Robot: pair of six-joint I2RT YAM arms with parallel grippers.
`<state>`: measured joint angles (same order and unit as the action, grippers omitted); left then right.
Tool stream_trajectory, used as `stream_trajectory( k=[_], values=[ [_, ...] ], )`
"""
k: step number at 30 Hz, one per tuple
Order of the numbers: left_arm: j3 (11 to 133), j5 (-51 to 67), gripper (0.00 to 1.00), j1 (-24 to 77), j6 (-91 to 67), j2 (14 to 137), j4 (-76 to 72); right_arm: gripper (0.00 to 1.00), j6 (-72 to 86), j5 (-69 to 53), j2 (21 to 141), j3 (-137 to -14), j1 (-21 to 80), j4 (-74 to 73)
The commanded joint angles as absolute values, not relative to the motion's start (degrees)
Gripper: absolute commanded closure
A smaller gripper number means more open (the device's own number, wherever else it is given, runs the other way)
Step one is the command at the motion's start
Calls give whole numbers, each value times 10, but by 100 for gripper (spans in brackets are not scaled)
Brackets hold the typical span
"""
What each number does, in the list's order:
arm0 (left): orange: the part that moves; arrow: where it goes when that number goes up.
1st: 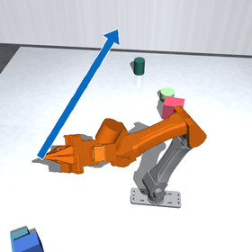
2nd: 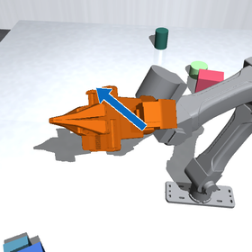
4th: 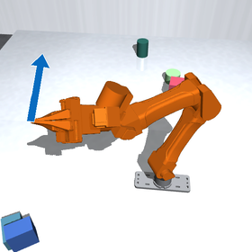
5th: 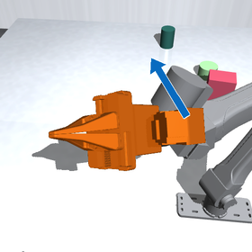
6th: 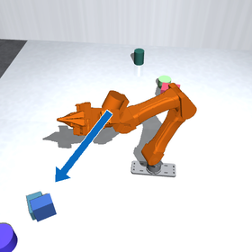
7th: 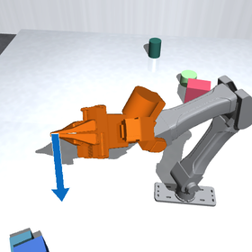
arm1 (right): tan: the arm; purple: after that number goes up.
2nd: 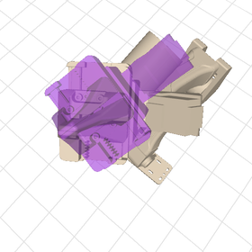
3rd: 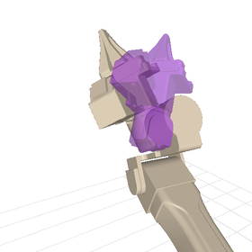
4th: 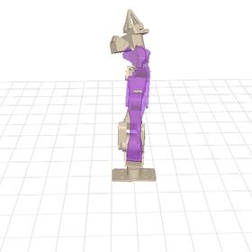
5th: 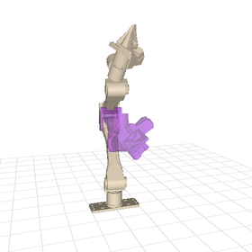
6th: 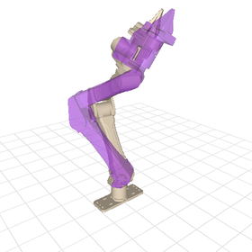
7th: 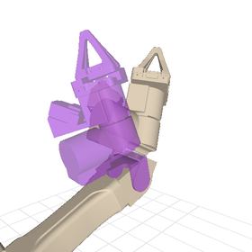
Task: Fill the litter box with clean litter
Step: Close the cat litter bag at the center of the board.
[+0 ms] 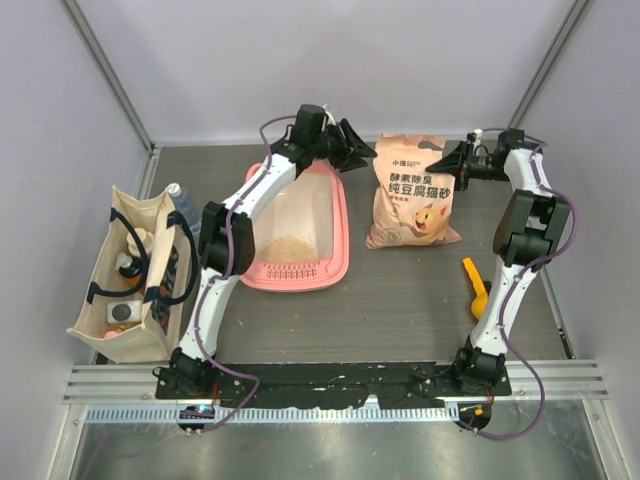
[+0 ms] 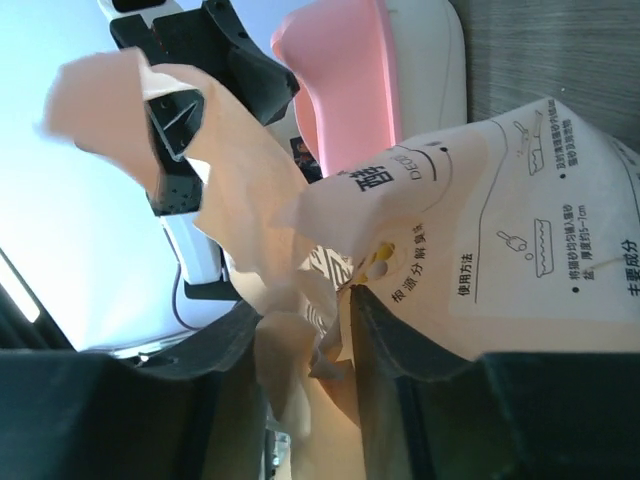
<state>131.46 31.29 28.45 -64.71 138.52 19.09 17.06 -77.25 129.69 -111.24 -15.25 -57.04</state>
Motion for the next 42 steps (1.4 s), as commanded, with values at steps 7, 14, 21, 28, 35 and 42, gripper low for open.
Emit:
stream_trajectory(
  k=[7,14,21,28,35,42],
  values=[
    [1335,365,53,308,-508,1405,86,52,127,-767,1298,-1193,-135,-578],
    [1336,375,59,310,-492,1400,82,53,103,-750,1284,-1156,-128,-606],
    [1314,409,88,305,-507,1393,81,87,106,-773,1286,-1151,-128,-611],
    [1284,477,100,270,-601,1386,130,99,206,-881,1289,-1081,-141,-626],
    [1313,456,100,262,-691,1378,243,99,162,-880,1249,-999,-165,-755],
    [1242,393,100,275,-774,1347,339,99,176,-877,1252,-925,-194,-752]
  ],
)
